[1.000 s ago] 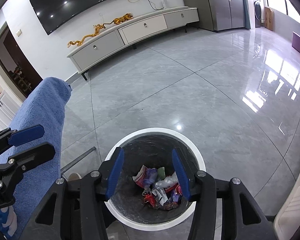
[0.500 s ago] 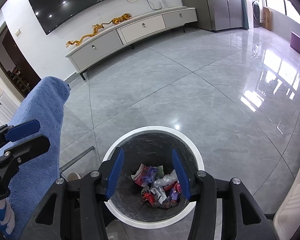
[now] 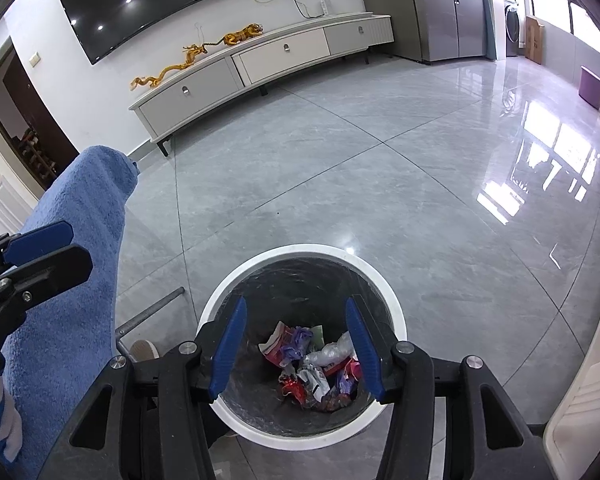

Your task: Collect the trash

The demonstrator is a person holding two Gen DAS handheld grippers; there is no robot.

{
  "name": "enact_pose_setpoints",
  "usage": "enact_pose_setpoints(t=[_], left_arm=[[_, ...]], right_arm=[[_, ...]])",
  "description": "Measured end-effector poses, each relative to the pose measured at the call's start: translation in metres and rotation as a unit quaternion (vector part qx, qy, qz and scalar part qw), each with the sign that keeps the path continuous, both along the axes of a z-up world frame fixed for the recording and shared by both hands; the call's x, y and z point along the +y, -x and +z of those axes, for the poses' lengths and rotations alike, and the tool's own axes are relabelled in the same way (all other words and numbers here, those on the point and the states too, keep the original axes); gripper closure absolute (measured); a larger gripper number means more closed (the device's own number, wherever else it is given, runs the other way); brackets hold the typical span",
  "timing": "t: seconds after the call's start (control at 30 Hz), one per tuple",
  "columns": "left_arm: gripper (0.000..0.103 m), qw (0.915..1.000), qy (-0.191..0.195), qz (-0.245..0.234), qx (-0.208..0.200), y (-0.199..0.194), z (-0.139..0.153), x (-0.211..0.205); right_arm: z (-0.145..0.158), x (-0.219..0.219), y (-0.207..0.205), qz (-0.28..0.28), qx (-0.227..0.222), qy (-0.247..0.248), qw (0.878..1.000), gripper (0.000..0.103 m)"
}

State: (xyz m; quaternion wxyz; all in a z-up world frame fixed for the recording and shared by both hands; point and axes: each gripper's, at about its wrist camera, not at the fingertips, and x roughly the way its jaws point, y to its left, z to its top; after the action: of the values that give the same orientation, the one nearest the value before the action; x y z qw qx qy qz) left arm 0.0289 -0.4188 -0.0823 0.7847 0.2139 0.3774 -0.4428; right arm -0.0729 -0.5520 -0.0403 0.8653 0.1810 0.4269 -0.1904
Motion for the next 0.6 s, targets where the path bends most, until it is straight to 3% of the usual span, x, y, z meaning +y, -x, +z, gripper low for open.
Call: enact_pose_setpoints(t=[0.6], left_arm=[[0.041,0.9998,0.015,0.004,-0.013,0.008,0.015,0.01]], right_arm=[[0.007,0.012,0.009,0.003,0.005,0.01,1.0,0.052]])
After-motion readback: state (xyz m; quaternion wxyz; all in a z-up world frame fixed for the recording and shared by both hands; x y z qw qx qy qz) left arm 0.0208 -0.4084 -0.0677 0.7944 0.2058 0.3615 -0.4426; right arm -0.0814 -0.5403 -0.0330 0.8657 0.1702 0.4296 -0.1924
